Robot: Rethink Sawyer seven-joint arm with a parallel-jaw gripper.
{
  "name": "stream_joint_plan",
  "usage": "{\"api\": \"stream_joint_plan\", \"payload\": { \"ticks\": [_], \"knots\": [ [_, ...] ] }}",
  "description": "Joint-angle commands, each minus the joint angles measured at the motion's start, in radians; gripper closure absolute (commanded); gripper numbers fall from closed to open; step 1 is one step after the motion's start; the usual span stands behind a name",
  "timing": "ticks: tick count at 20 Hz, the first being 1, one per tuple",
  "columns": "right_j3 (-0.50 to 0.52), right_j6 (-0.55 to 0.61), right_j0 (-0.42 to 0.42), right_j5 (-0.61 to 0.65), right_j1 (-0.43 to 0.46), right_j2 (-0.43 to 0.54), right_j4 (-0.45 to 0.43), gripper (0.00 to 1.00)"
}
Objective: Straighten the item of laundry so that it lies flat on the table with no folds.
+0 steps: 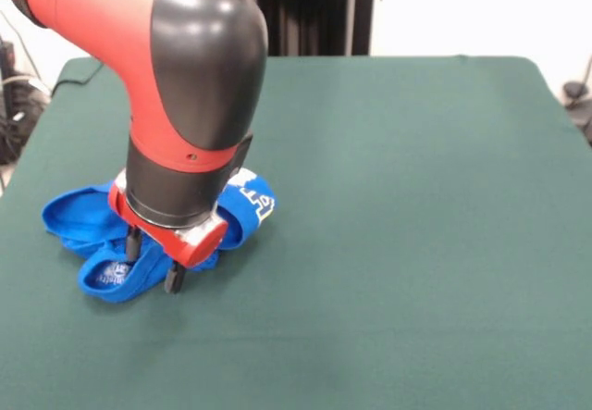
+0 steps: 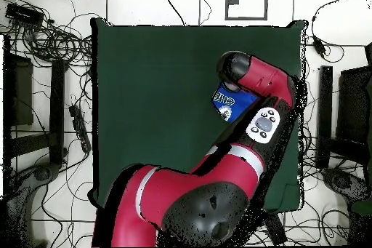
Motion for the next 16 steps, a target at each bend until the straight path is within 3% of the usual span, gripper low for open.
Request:
{"api": "stream_joint_plan", "payload": {
  "ticks": [1,2,3,13,16],
  "knots": [
    [0.105,0.297,0.041,-0.06,0.033,0.117,0.021,0.0],
    [0.105,0.3,0.042,-0.062,0.033,0.113,0.02,0.0],
    [0.103,0.305,0.048,-0.07,0.037,0.097,0.014,1.0],
    [0.067,0.3,0.05,-0.175,0.071,0.032,-0.013,1.0],
    [0.073,0.333,0.078,-0.18,0.055,-0.042,-0.022,1.0]
  ]
}}
